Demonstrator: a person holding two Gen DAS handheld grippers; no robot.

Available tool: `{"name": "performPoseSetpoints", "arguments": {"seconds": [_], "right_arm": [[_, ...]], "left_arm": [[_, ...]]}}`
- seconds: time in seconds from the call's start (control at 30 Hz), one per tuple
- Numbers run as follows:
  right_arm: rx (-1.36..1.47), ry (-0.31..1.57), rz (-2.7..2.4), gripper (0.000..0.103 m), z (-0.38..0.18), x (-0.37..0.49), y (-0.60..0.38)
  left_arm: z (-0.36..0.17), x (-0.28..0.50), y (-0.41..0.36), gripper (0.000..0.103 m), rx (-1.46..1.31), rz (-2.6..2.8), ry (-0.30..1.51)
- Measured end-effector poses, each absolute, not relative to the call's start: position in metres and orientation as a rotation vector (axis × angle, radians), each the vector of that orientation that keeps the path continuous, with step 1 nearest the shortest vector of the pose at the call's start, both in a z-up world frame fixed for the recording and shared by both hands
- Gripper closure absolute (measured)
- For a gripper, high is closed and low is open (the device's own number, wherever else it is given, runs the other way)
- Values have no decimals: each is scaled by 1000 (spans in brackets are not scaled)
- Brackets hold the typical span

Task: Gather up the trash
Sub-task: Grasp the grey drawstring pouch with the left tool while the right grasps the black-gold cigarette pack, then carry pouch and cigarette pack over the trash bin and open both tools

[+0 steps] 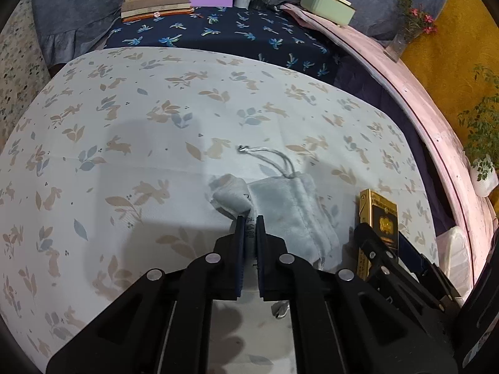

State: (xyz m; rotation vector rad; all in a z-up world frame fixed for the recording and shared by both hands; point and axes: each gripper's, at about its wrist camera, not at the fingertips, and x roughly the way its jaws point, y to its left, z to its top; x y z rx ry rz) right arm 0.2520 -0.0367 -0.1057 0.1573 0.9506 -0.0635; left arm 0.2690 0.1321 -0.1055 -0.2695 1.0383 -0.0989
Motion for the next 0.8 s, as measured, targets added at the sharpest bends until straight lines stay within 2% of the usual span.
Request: {"name": "performPoseSetpoints", "arguments": {"seconds": [0.4,0.8], "right_arm": [[250,862,-111,47,-59,204,-100],[311,752,-182,47,-12,147,-177]], "left_arm": [[-60,238,74,97,-220,-186,974],[-5,198,-16,98,-129,-311,895]]}}
